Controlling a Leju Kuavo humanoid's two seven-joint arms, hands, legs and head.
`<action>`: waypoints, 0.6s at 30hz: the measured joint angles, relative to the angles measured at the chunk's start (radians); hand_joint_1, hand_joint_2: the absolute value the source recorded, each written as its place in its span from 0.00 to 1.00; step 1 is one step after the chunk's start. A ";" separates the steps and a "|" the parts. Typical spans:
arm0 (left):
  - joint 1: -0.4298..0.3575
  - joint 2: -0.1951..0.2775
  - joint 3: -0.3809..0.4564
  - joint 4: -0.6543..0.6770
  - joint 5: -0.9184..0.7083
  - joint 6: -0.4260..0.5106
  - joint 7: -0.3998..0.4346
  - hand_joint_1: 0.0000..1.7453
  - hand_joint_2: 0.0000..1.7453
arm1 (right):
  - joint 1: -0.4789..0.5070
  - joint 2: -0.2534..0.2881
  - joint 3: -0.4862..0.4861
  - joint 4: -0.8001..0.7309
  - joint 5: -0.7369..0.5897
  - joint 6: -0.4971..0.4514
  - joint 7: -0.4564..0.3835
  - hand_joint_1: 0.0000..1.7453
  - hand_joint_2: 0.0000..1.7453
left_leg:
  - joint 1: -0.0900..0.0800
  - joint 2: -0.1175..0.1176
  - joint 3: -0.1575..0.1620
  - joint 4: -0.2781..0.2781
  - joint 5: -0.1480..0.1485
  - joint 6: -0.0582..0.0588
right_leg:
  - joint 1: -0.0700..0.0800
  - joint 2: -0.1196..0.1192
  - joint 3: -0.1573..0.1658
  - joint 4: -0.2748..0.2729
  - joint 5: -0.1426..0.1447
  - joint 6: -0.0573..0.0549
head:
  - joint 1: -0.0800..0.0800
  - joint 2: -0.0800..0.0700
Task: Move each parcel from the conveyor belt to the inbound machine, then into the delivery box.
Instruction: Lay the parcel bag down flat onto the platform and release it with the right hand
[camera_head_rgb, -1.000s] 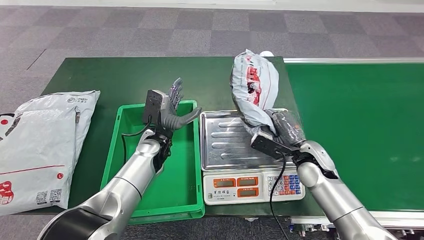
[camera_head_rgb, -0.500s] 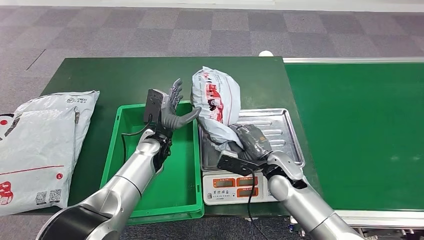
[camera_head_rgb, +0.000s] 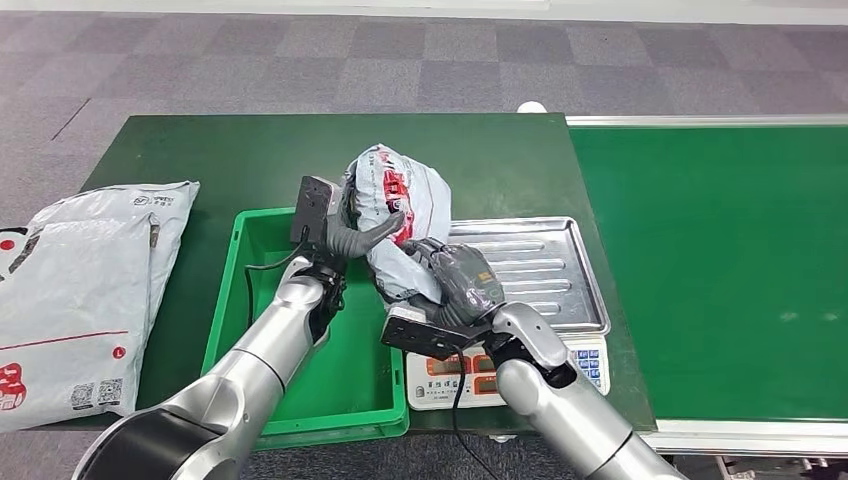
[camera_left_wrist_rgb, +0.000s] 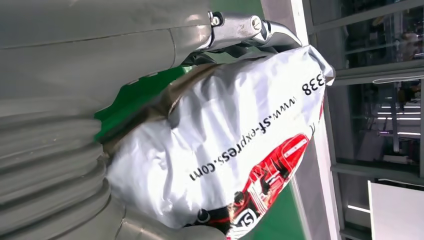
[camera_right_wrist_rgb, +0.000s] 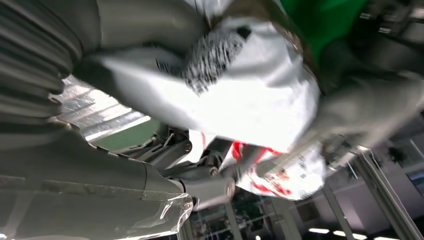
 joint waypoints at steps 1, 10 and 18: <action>-0.001 -0.001 0.000 0.002 -0.001 0.002 0.002 0.00 1.00 | 0.001 0.008 -0.008 -0.005 0.006 0.002 0.003 0.00 1.00 | 0.000 0.000 0.000 0.000 0.000 0.000 | 0.000 0.000 0.000 0.000 0.000 0.000 | 0.000 0.000; -0.004 -0.006 0.000 0.014 -0.003 0.008 0.005 0.00 1.00 | 0.001 0.053 -0.060 -0.020 0.015 0.008 0.014 0.00 1.00 | 0.000 0.000 0.000 0.000 0.000 0.000 | 0.000 0.000 0.000 0.000 0.000 0.000 | 0.000 0.000; -0.007 -0.008 0.000 0.021 -0.015 -0.015 0.020 0.25 1.00 | 0.002 0.079 -0.100 -0.019 0.037 0.038 0.007 0.00 1.00 | 0.000 0.000 0.000 0.000 0.000 0.000 | 0.000 0.000 0.000 0.000 0.000 0.000 | 0.000 0.000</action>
